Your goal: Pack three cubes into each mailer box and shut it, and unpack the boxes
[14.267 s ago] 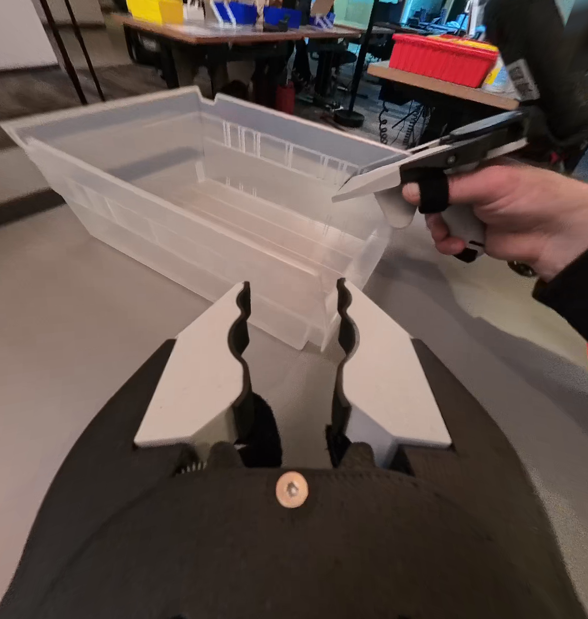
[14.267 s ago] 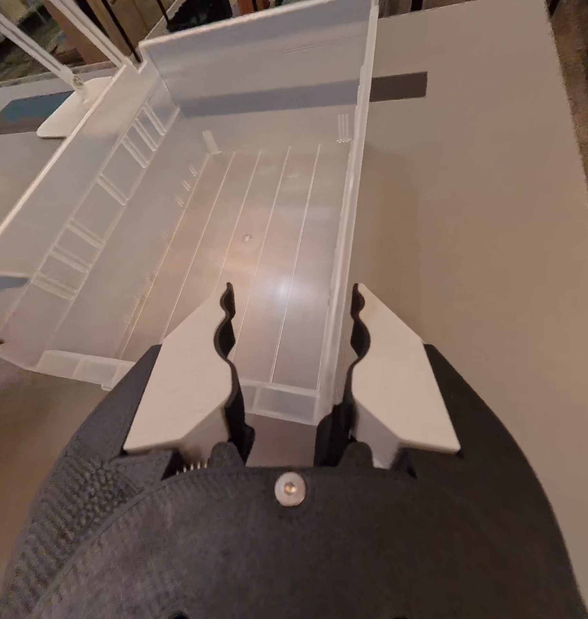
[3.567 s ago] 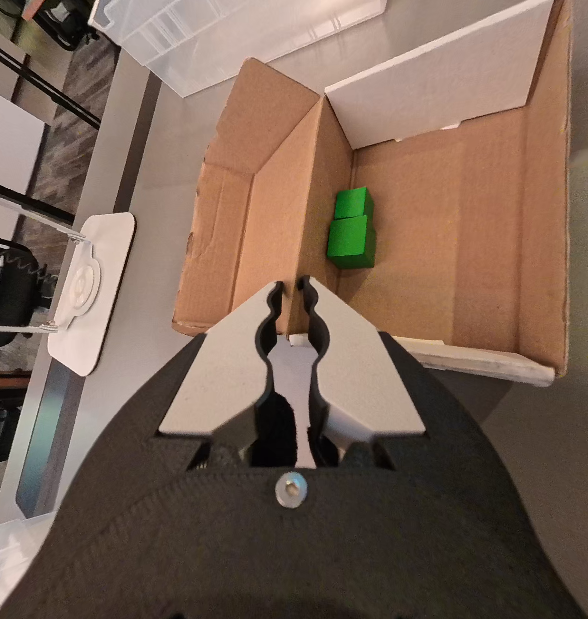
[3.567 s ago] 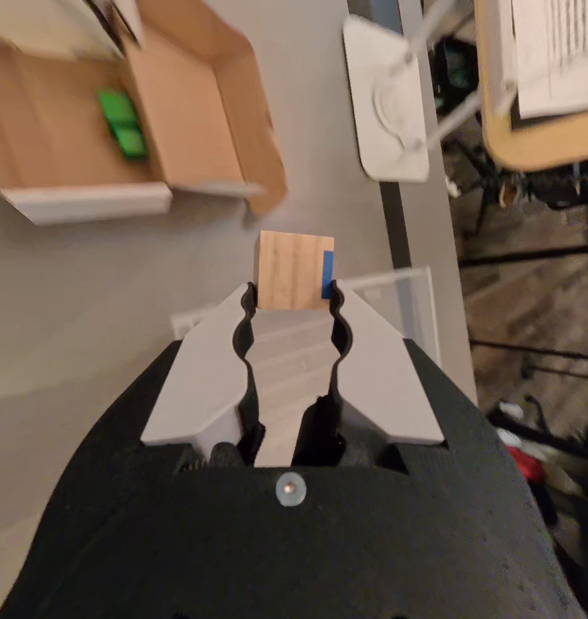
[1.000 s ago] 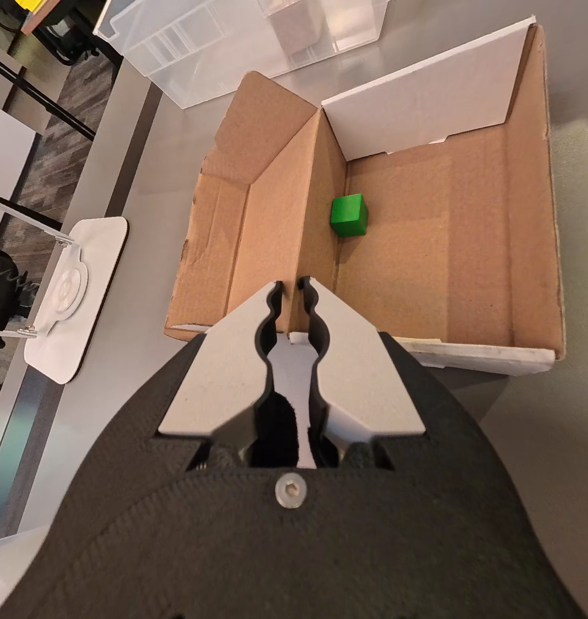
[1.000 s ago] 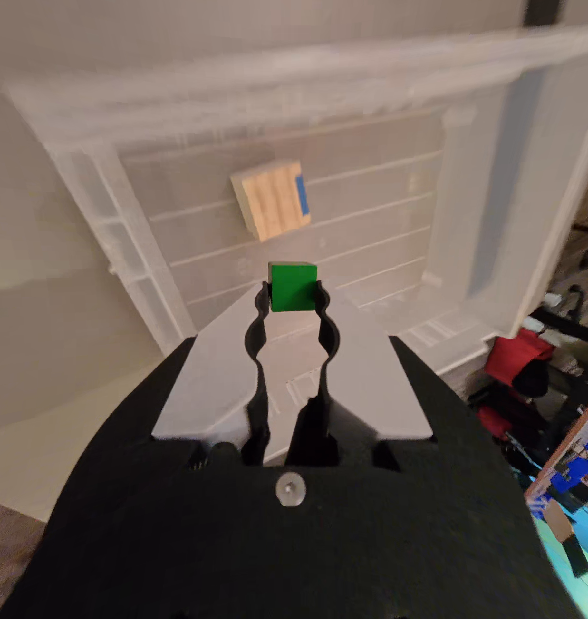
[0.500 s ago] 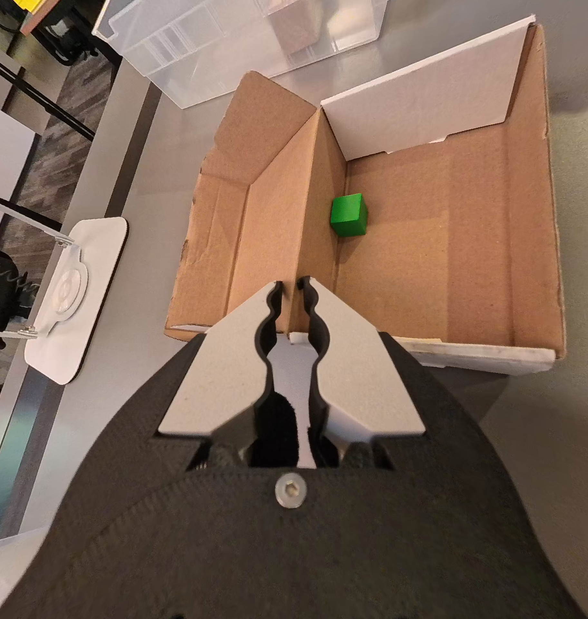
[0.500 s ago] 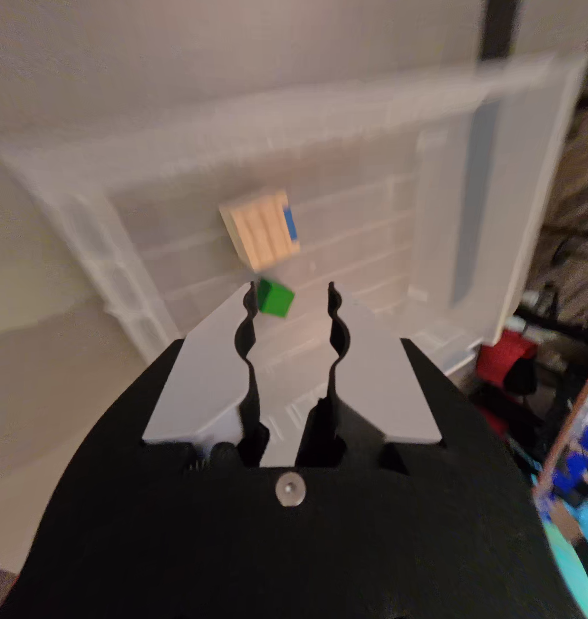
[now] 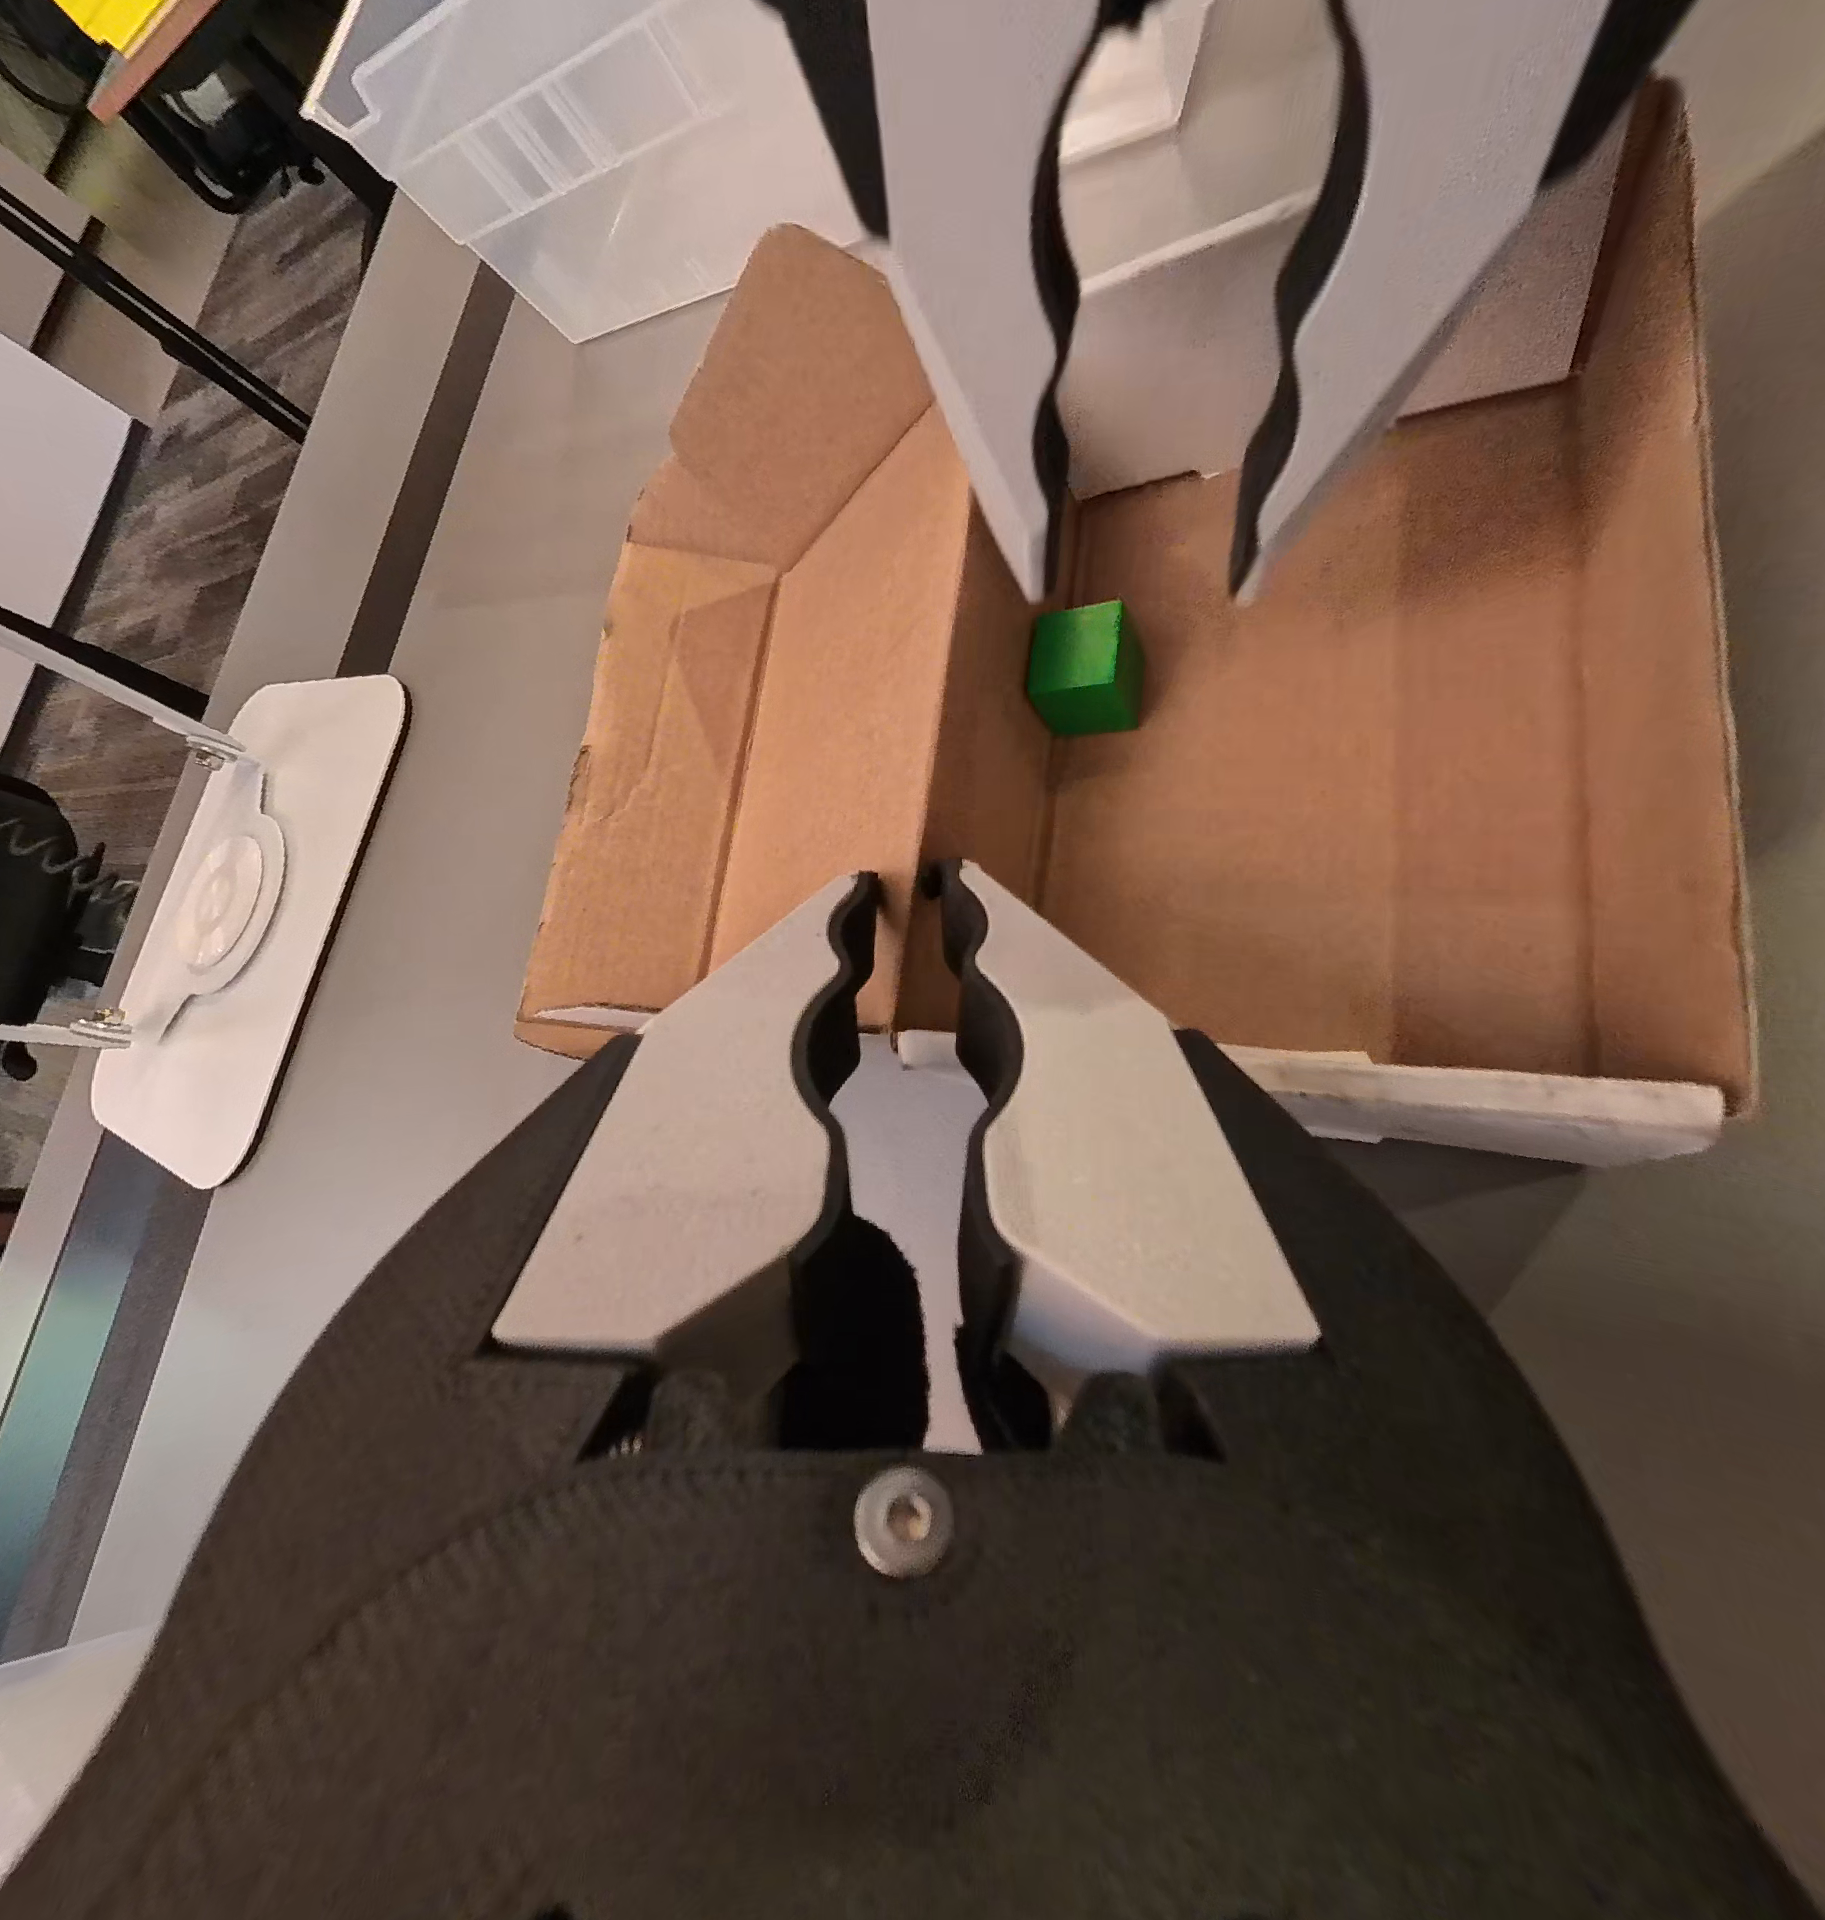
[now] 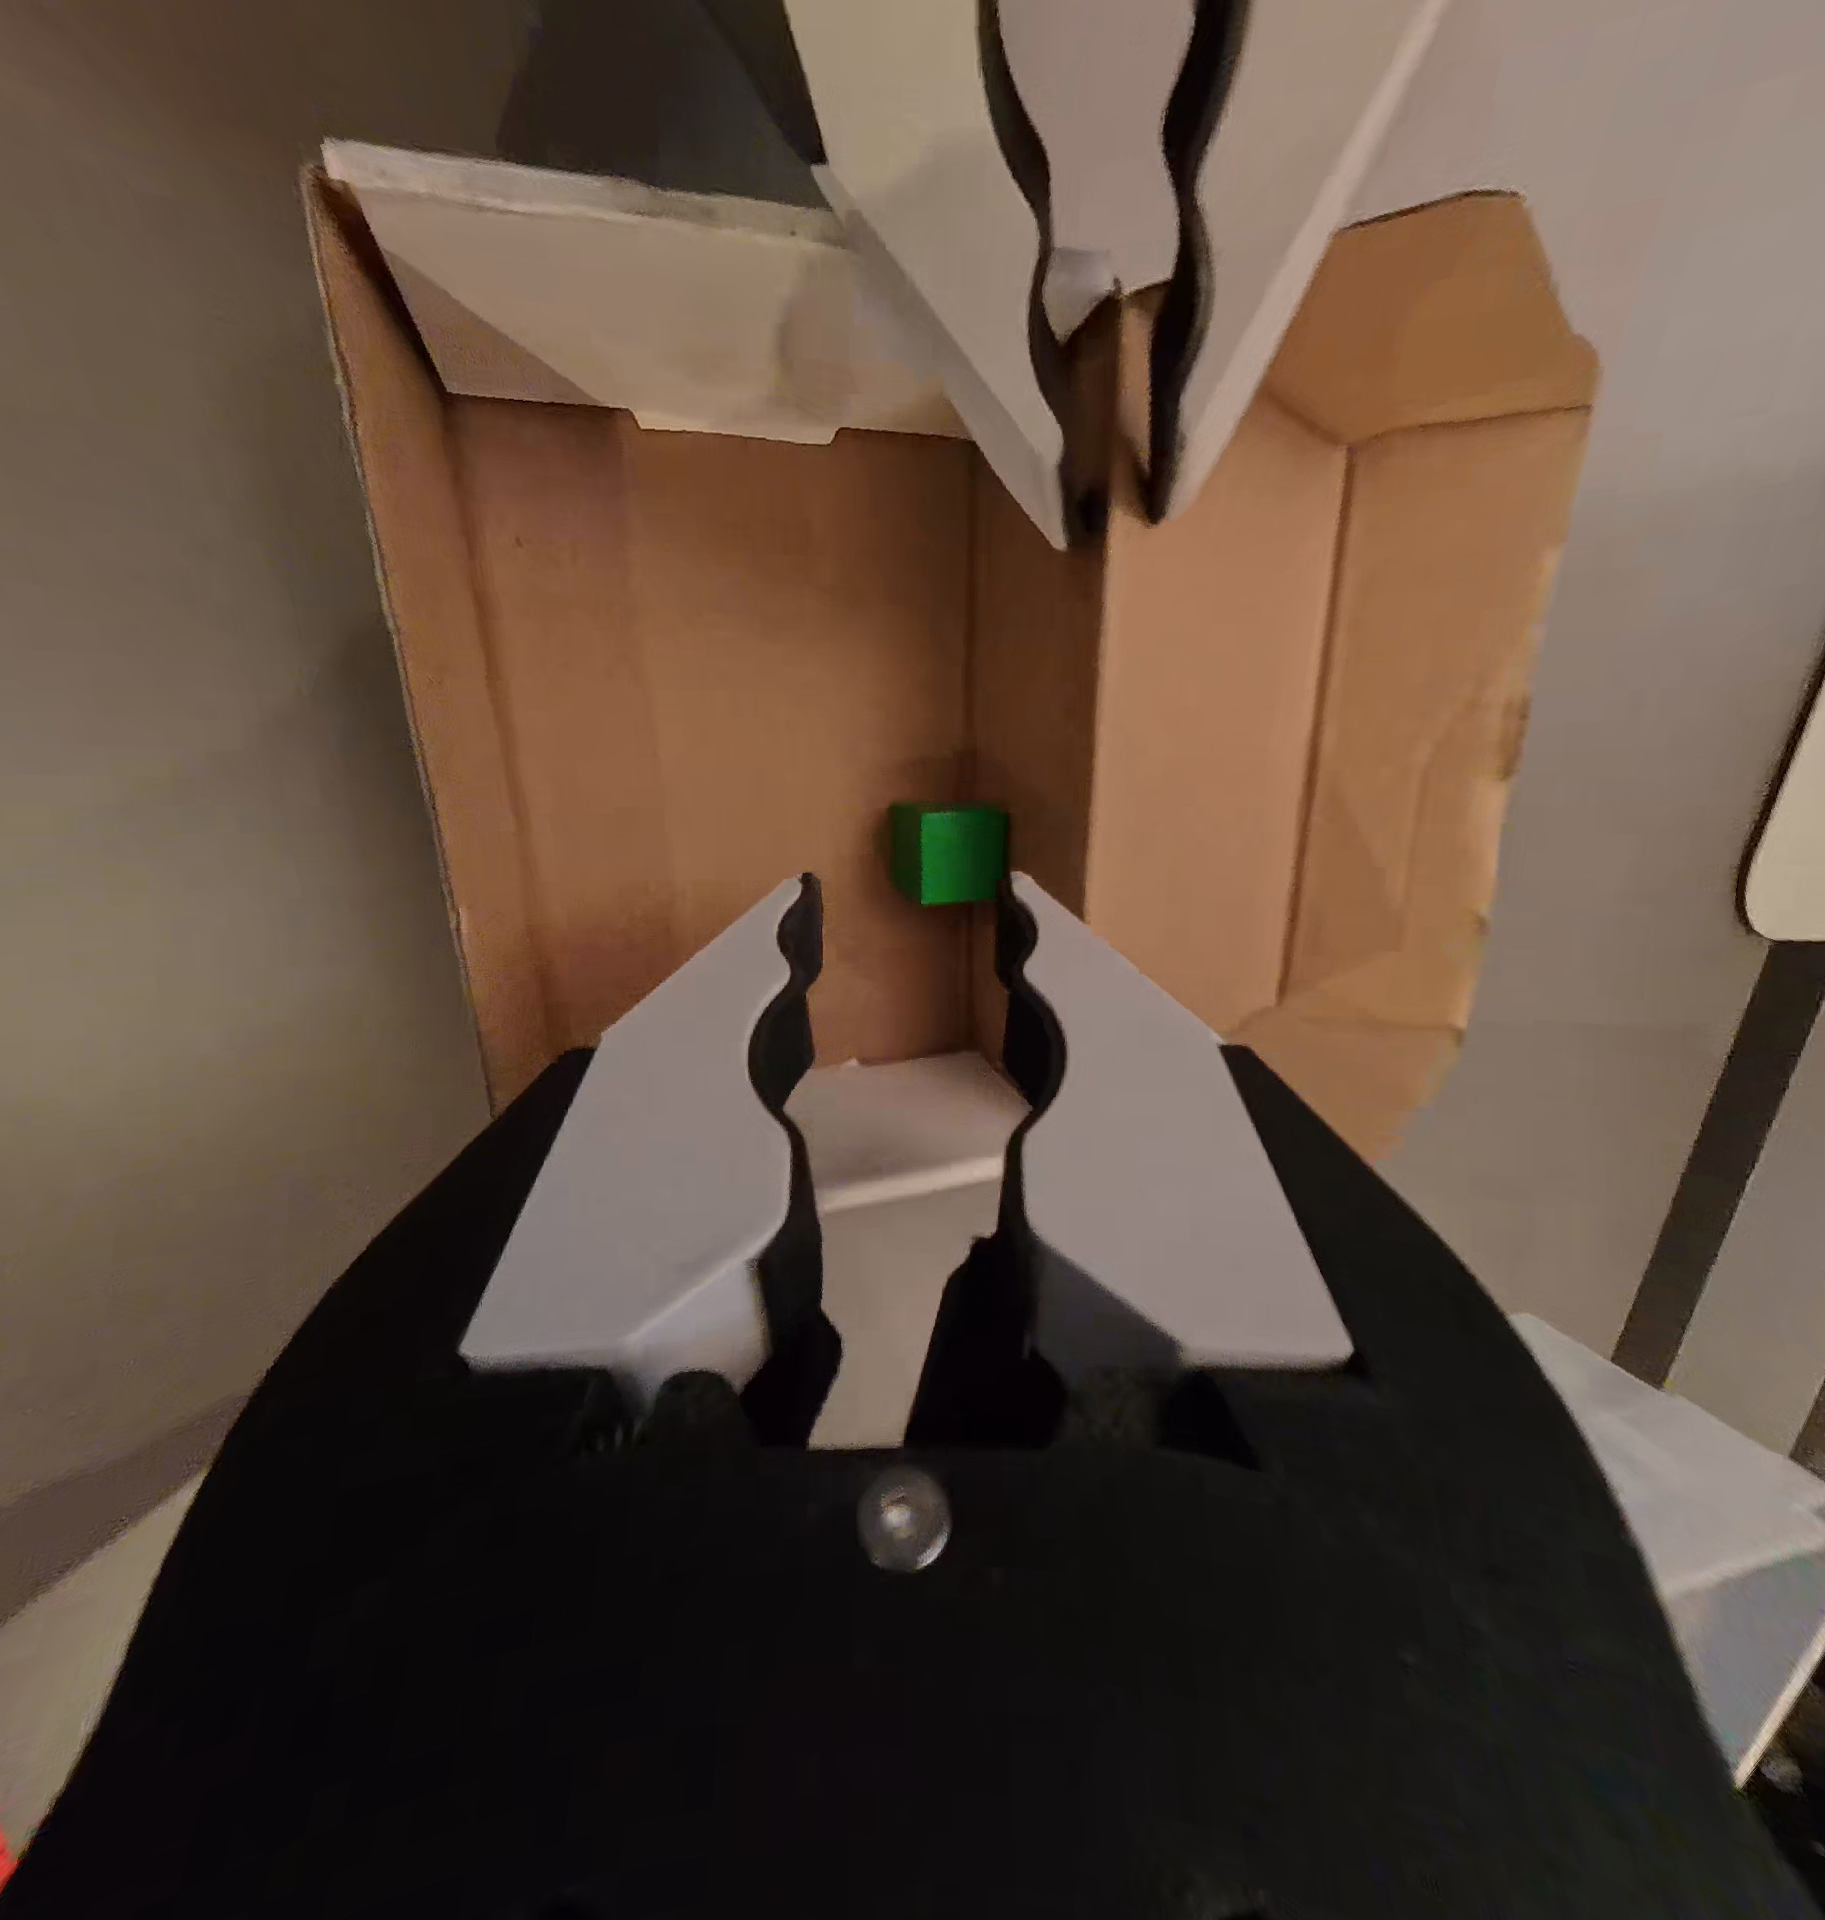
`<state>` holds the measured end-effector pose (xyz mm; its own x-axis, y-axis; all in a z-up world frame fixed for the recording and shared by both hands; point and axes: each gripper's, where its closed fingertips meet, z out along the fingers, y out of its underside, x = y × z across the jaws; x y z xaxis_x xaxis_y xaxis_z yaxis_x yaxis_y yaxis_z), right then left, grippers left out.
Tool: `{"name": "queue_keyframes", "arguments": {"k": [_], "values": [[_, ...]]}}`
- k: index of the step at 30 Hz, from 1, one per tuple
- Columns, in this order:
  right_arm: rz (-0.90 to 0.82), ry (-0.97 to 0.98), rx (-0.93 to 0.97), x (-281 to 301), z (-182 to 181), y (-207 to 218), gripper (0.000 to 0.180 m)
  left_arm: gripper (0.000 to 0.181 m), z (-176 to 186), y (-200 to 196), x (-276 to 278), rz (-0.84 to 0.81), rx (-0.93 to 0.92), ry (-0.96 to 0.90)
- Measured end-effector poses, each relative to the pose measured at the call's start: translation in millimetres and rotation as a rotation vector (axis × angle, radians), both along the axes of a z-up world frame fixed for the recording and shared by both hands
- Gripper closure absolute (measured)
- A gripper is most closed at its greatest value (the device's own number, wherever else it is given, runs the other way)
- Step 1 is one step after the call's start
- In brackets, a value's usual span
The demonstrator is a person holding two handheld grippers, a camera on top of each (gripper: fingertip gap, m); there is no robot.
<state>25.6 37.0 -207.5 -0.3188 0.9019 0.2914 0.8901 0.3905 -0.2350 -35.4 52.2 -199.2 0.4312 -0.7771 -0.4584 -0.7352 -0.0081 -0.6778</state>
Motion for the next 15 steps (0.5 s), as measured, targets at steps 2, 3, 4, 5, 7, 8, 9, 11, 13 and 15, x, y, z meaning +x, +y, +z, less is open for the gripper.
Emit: {"name": "queue_keyframes", "arguments": {"k": [2,3,4,5,7,8,9,11,13,15], "values": [[-0.009,-0.041,0.023,-2.0,-10.5,2.8,0.152,0.17,0.0,0.0,-0.1,0.0,0.001,0.002],[-0.013,-0.06,0.038,-1.8,-15.5,5.3,0.153,0.17,0.0,-0.1,-0.1,0.0,0.002,0.002],[-0.016,-0.073,0.05,-1.9,-19.6,7.4,0.154,0.17,0.0,-0.4,0.2,-0.002,0.002,0.003],[-0.02,-0.072,0.061,-3.1,-21.1,8.9,0.154,0.17,0.0,-0.4,-0.1,-0.001,0.005,0.004],[-0.01,-0.066,0.07,-5.5,-20.5,7.8,0.159,0.17,0.0,-0.6,-0.1,-0.001,0.006,0.004],[0.003,-0.068,0.071,-5.0,-20.3,6.0,0.16,0.17,0.0,-0.7,0.0,-0.002,0.007,0.004],[0.015,-0.074,0.05,-3.2,-19.8,1.0,0.161,0.17,0.1,-0.7,0.0,-0.001,0.008,0.005],[0.04,-0.087,0.003,1.7,-17.5,-9.8,0.166,0.17,0.1,-0.6,-0.1,-0.001,0.009,0.007],[0.034,-0.07,0.019,1.9,-14.1,-8.8,0.158,0.17,0.0,-0.7,-0.1,0.0,0.009,0.008],[0.048,-0.05,0.022,-0.6,-12.7,-10.7,0.15,0.17,0.0,-0.6,0.0,0.0,0.01,0.01]]}}
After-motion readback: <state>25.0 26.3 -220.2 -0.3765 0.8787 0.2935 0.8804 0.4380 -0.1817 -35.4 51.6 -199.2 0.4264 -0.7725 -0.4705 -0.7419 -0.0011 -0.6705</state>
